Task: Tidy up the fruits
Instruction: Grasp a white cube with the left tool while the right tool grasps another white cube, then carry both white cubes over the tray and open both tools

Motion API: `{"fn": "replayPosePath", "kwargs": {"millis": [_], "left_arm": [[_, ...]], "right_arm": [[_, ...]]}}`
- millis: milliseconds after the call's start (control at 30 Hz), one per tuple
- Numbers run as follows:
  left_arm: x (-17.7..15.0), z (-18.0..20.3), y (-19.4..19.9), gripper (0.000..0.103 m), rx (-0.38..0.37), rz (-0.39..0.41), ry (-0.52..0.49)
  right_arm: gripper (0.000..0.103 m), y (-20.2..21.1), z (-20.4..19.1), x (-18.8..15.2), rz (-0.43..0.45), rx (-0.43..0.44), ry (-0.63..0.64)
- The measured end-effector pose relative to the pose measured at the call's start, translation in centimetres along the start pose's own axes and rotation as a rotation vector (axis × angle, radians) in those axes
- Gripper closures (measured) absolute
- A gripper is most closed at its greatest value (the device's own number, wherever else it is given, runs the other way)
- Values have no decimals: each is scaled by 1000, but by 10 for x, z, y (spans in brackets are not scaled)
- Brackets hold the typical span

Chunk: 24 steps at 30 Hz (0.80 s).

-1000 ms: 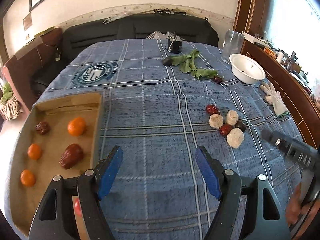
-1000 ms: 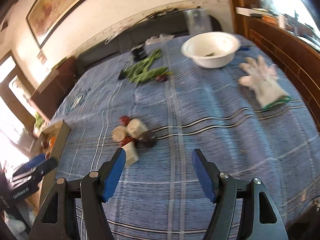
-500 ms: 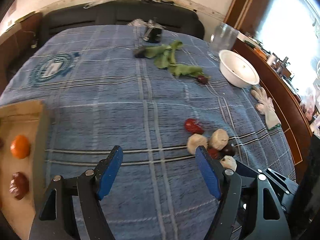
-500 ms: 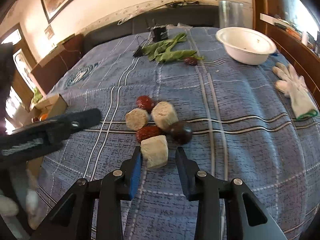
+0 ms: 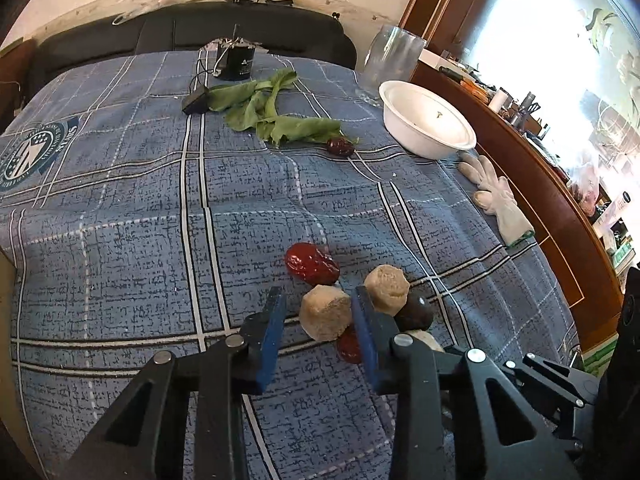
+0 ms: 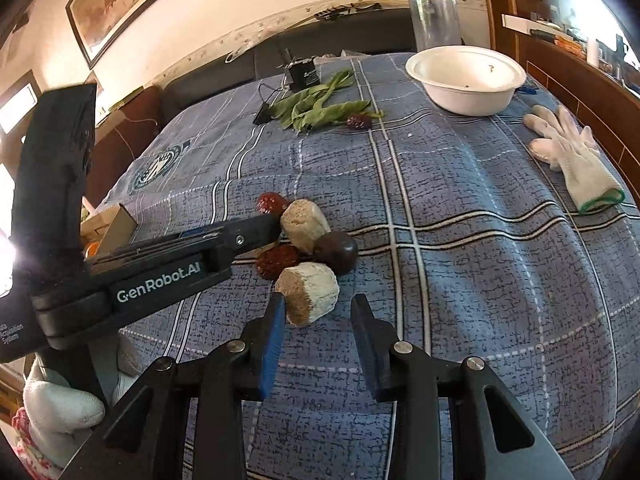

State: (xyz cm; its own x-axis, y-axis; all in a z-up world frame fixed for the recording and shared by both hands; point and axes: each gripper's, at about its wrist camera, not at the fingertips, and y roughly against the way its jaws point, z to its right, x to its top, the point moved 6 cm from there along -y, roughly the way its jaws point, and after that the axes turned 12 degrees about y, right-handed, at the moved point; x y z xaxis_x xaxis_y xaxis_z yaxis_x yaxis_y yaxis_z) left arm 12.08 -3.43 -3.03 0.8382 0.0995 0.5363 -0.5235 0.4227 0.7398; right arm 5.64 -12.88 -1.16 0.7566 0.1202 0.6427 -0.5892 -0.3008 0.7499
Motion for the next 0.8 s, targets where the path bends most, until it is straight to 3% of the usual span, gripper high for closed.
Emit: {"fn": "replayPosePath", "kwargs": {"millis": [167,233,267,533,667,800], "left_arm": [[-1,0,-4,67,-25,5,-3],[-1,1,-4,69,-28,-1,-14],[-2,2,-5,77,-33,-8,-21],[-2,-3,1,77,-26,15,-5],[-2,-6,5,77,-27,26,6],[-4,-7,8,77,-19,33,6]], "right_arm": [[67,-3,-7,-1,-10,-25,39],[67,-3,-8,-1,-9,-34,49],[67,-2,-8,-1,-7,-36,53],[68,-1,-9,2,10,-32,60],[75,2,-11,2,19,-32,68],[76,1,-15,3,21,-49,96]]}}
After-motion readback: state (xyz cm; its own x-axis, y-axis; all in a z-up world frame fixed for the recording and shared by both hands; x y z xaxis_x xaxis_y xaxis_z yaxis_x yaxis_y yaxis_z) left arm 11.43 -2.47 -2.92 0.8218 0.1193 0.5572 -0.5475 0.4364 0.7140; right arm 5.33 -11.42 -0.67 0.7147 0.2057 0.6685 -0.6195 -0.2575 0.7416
